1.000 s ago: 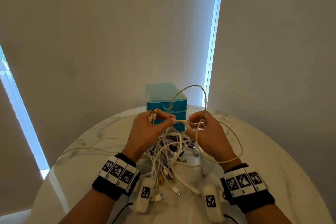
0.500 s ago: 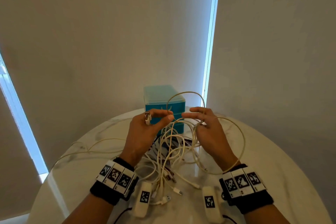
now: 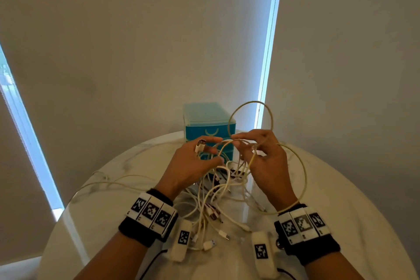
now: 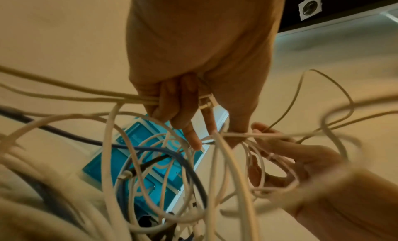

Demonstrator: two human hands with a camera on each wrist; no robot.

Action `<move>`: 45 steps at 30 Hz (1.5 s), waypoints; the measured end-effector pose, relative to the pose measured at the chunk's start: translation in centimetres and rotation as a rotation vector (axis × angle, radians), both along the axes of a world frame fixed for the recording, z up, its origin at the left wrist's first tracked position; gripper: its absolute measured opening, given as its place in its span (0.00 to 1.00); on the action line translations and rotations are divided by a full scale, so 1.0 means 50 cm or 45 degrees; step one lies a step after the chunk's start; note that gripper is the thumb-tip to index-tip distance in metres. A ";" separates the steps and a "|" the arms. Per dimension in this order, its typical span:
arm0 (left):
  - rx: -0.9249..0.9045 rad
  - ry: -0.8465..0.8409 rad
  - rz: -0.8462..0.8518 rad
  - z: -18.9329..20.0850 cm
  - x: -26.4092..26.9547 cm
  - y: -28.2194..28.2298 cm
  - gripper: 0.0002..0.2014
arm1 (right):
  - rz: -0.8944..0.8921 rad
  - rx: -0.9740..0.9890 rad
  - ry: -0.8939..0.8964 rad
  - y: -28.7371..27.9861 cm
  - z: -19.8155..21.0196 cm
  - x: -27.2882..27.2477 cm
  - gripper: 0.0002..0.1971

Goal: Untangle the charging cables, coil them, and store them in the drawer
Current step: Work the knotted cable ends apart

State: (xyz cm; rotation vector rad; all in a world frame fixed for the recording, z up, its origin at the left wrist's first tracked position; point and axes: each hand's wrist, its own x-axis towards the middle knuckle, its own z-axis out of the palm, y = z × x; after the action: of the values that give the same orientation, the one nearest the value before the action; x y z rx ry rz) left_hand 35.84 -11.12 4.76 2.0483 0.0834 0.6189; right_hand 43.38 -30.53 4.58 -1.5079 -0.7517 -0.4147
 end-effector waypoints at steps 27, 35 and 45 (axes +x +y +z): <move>0.175 0.149 -0.226 -0.006 -0.001 0.022 0.14 | 0.715 0.872 0.975 -0.060 0.076 0.021 0.06; 0.117 -0.058 -0.144 0.012 -0.009 0.008 0.18 | 1.043 0.896 0.949 -0.031 0.082 -0.008 0.08; 0.225 0.027 -0.053 -0.013 0.005 0.029 0.08 | 1.076 0.868 0.912 -0.050 0.065 0.017 0.14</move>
State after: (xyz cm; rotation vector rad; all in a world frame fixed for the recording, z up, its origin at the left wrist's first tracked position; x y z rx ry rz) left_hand 36.11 -9.70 4.10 2.2214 -0.0014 0.5962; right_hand 44.23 -33.01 7.82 -0.5223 -0.5166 0.4656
